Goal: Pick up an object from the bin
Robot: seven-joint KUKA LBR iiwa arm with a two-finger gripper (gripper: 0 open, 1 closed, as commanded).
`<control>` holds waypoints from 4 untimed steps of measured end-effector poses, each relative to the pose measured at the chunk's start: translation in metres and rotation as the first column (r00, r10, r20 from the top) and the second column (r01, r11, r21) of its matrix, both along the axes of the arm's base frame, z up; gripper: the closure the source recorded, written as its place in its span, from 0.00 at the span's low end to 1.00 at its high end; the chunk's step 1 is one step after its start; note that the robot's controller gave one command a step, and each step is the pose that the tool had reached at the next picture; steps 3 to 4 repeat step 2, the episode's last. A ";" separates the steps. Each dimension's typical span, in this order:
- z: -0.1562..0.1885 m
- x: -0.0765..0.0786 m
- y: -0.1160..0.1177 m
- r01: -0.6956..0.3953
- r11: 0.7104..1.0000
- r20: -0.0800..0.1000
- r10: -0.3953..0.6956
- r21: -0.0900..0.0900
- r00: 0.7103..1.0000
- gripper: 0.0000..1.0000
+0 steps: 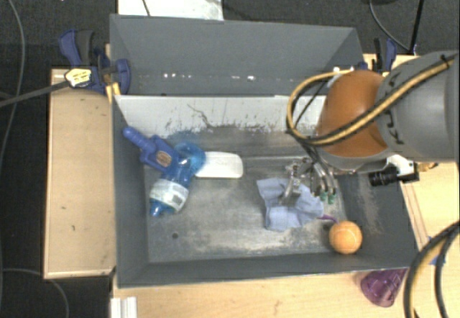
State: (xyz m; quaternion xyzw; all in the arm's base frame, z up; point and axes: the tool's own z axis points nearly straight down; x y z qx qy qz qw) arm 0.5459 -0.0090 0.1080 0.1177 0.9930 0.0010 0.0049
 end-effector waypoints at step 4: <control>0.036 0.002 0.000 -0.001 1.000 0.008 0.001 0.000 1.000 1.00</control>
Offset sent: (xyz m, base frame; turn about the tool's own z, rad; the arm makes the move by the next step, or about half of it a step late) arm -0.0001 0.0000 0.0469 0.0000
